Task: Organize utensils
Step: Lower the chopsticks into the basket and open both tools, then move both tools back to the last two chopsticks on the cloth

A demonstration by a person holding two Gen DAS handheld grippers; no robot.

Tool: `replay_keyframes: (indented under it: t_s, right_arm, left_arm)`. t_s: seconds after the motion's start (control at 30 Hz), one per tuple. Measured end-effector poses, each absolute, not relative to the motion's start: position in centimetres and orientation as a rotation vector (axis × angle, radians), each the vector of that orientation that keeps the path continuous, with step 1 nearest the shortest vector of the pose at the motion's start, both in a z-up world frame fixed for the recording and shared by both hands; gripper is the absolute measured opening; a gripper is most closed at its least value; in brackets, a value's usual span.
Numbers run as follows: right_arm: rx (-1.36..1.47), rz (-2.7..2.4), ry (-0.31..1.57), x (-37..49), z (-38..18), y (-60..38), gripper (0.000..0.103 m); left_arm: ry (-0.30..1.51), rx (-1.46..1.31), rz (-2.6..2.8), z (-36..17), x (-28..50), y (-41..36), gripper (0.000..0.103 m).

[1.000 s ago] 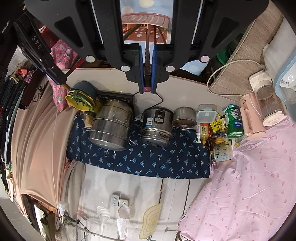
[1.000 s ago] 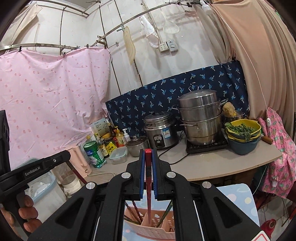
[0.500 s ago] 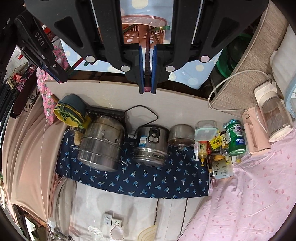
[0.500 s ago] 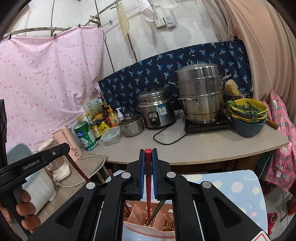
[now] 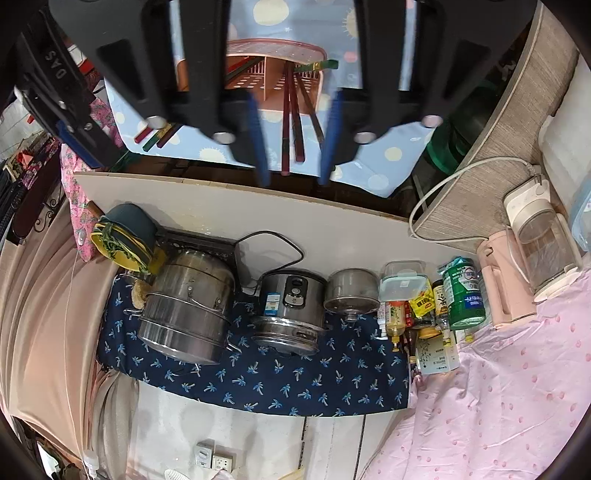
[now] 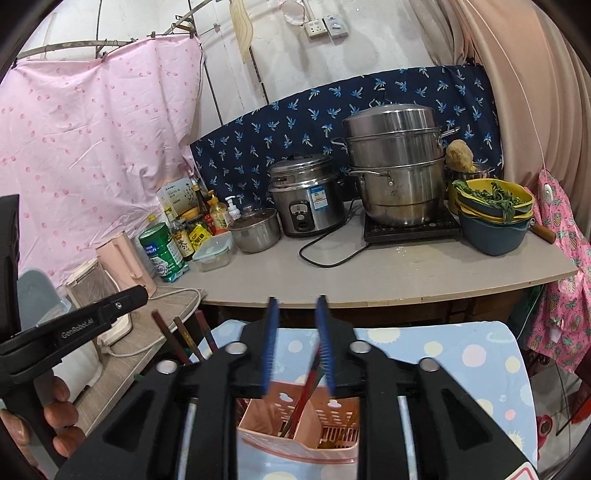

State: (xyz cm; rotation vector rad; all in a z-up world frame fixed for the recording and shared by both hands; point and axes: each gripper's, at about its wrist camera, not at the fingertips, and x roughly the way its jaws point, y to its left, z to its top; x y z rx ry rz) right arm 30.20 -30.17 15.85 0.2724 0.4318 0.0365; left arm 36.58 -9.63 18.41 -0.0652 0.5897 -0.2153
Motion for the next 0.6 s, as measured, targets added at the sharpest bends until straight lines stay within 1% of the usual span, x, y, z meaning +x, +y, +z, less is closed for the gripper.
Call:
replay_keyframes:
  t_s: [0.03, 0.07, 0.13, 0.3, 0.37, 0.43, 0.6]
  right_arm:
    - [0.27, 0.036, 0.426, 30.0, 16.0, -30.1, 0.031]
    - [0.267, 0.035, 0.42, 29.7, 16.2, -30.1, 0.031]
    - [0.265, 0.037, 0.41, 29.1, 16.6, -30.0, 0.033]
    - [0.273, 0.044, 0.389, 27.1, 17.8, -30.0, 0.037]
    - [0.273, 0.046, 0.382, 26.1, 18.2, -29.8, 0.039]
    - [0.267, 0.05, 0.377, 25.1, 18.6, -29.6, 0.039]
    - [0.24, 0.058, 0.371, 22.0, 19.0, -28.5, 0.042]
  left_arm:
    - [0.58, -0.065, -0.204, 18.6, 36.4, -9.5, 0.044]
    - [0.576, -0.063, -0.193, 18.7, 36.2, -9.5, 0.048]
    - [0.577, -0.059, -0.167, 19.0, 35.8, -9.3, 0.064]
    - [0.58, -0.051, -0.122, 20.1, 34.4, -8.8, 0.074]
    - [0.575, -0.047, -0.108, 20.5, 33.7, -8.5, 0.075]
    - [0.564, -0.039, -0.091, 20.9, 32.7, -8.1, 0.077]
    - [0.558, -0.032, -0.08, 21.4, 30.4, -7.3, 0.08]
